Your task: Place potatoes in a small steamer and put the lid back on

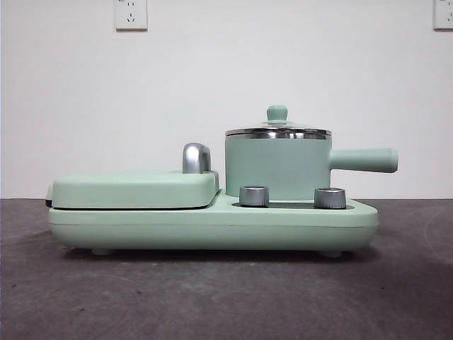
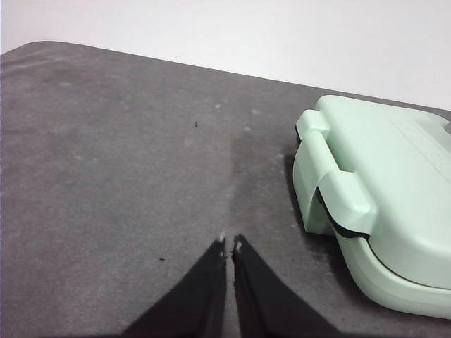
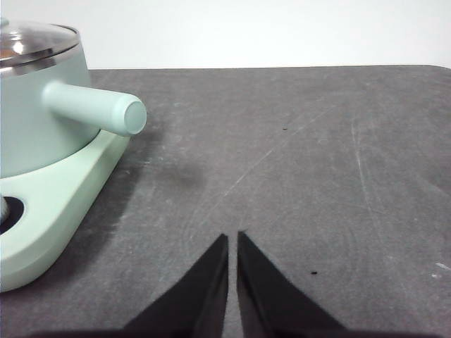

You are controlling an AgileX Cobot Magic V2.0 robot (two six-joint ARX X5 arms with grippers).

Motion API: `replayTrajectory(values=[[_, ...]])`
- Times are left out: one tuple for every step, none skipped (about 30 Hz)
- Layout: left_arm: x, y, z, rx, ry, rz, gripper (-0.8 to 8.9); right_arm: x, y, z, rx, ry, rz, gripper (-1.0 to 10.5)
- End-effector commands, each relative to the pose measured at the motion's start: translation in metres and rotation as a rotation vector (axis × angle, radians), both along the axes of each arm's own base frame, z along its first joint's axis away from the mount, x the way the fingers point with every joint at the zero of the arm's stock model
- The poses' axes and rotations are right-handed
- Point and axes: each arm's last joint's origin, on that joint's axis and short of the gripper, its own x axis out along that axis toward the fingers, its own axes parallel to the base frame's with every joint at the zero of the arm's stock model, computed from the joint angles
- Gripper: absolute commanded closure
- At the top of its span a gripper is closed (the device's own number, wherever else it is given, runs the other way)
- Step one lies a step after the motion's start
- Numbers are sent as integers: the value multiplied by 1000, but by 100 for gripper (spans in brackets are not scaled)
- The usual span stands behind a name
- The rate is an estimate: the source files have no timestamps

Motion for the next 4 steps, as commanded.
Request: replayTrajectory(values=[[1,0,-5,11,11,3,794,0,0,0,-8,-9,3,928],[1,0,-5,11,11,3,794,0,0,0,-8,-10,3,928],[1,0,-5,11,11,3,794,0,0,0,-7,-9,4,928],[1,0,-5,11,11,3,794,0,0,0,-7,-9,4,928]])
